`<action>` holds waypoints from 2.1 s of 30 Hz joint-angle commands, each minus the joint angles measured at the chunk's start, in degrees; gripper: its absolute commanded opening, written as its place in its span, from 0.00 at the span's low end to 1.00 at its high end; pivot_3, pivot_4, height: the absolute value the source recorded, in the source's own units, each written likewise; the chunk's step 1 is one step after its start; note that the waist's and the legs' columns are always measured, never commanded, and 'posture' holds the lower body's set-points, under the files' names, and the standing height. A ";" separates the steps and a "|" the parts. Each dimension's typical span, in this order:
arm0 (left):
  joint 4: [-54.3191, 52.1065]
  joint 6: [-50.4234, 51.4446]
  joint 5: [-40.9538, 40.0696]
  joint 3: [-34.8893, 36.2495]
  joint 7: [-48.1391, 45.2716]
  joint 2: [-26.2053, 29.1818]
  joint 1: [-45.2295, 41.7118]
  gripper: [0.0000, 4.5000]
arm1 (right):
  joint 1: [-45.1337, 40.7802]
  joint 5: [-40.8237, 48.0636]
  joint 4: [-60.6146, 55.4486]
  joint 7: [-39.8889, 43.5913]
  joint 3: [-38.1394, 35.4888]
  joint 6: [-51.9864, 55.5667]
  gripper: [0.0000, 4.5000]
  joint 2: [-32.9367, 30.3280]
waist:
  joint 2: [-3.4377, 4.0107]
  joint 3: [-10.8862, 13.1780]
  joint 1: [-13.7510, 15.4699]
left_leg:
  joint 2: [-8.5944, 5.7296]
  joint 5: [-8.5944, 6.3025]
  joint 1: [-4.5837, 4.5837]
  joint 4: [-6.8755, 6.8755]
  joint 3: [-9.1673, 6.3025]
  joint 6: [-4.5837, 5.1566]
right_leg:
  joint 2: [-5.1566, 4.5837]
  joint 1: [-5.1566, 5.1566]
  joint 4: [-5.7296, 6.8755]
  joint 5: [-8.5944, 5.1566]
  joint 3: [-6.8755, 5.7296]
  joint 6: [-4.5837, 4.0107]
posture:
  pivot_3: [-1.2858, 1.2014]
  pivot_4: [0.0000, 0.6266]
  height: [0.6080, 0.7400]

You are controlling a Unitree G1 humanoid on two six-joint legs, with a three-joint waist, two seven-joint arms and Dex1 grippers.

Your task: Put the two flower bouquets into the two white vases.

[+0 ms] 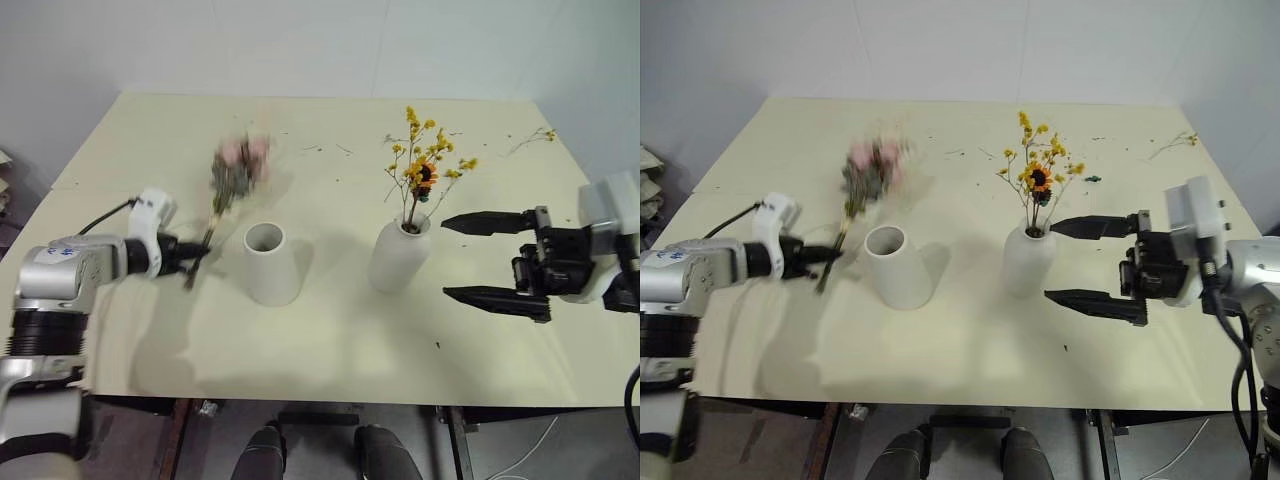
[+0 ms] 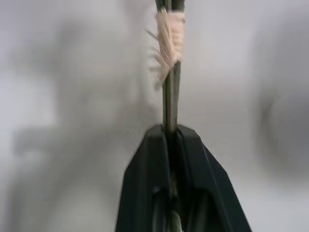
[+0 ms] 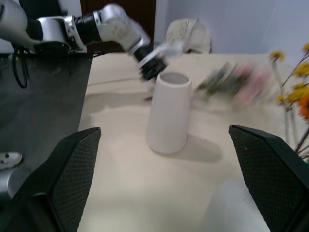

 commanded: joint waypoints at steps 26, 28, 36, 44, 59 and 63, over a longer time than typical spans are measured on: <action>-20.04 -15.25 -24.83 8.33 -12.36 -12.29 8.17 0.00 | -2.86 -7.62 7.18 -6.15 3.47 -8.08 1.00 10.18 | -0.01 -0.02 -0.24 | -0.03 -0.04 0.22 0.13 0.04 0.01 | 0.01 0.31 -0.09 0.07 0.07 0.07 | 0.52 0.24 1.00; -19.71 -16.38 -24.40 7.67 -12.21 -13.09 8.36 0.00 | -2.74 -7.64 6.77 -6.65 3.51 -7.95 1.00 10.53 | -0.01 -0.02 -0.22 | -0.03 -0.04 0.21 0.12 0.04 0.01 | 0.00 0.31 -0.13 0.07 0.07 0.07 | 0.52 0.24 1.00; -19.21 -20.22 -21.49 5.66 -13.99 -13.30 11.59 0.00 | -1.44 -7.20 5.34 -8.12 3.02 -7.56 1.00 10.71 | -0.02 -0.02 -0.23 | -0.03 -0.06 0.20 0.07 0.05 0.04 | 0.01 0.31 -0.21 0.07 0.08 0.07 | 0.52 0.24 1.00; -17.05 -24.70 -17.79 4.45 -13.61 -13.97 11.91 0.07 | -1.31 -6.94 5.16 -9.09 2.93 -7.66 1.00 10.86 | -0.02 -0.02 -0.18 | -0.03 -0.07 0.20 0.08 0.05 0.04 | 0.00 0.32 -0.23 0.08 0.07 0.07 | 0.52 0.24 1.00; -18.55 -21.64 -17.10 5.33 -21.11 -2.20 15.92 1.00 | -1.20 -6.89 5.96 -8.65 2.65 -8.10 1.00 10.32 | -0.01 -0.01 -0.34 | -0.01 -0.12 0.21 0.02 0.05 0.08 | 0.02 0.32 -0.30 0.06 0.07 0.04 | 0.52 0.24 1.00; -15.17 -23.54 -15.86 7.13 -25.30 3.54 15.64 1.00 | -1.21 -6.68 6.65 -7.47 2.08 -7.99 1.00 9.38 | -0.01 -0.02 -0.27 | 0.00 -0.13 0.23 -0.13 0.06 0.07 | 0.01 0.31 -0.38 0.03 0.06 -0.02 | 0.52 0.24 1.00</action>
